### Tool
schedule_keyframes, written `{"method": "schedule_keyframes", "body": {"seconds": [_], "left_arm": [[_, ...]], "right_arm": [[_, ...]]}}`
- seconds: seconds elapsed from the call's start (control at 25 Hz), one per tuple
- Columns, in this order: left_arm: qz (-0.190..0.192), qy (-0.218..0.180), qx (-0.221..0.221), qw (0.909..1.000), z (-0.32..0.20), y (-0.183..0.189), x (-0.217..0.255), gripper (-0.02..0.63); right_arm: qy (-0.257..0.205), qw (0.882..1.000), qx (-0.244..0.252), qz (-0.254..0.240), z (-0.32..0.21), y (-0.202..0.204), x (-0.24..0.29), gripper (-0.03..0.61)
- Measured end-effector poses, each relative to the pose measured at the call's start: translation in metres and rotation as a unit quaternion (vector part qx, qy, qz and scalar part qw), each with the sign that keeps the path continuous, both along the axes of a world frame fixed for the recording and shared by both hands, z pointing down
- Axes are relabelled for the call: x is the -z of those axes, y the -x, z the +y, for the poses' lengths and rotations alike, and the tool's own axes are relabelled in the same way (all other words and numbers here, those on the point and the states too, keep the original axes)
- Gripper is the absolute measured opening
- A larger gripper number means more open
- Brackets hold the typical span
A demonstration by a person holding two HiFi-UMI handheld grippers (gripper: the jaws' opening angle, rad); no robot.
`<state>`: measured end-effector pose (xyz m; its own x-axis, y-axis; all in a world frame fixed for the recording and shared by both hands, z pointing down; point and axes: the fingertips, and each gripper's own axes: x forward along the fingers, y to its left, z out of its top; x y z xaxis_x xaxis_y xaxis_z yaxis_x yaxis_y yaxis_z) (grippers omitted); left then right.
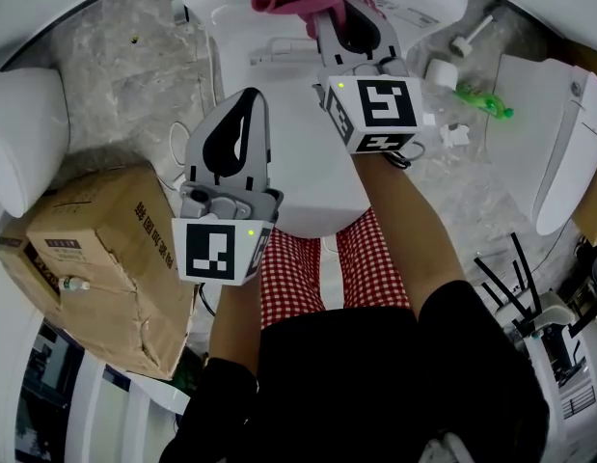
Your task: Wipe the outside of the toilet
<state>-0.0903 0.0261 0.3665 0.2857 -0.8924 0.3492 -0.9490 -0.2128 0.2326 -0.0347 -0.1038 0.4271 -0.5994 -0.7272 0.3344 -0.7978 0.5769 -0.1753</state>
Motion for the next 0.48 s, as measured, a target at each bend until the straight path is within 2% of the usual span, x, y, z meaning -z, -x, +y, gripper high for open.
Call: {"method": "schedule_keyframes", "body": {"seconds": [0.48], "left_arm": [[0.001,0.001,-0.019,0.9998,-0.010,-0.036,-0.002,0.011]], "right_arm": [[0.000,1.000,-0.021,-0.001,-0.008,-0.047,0.000,0.055]]}}
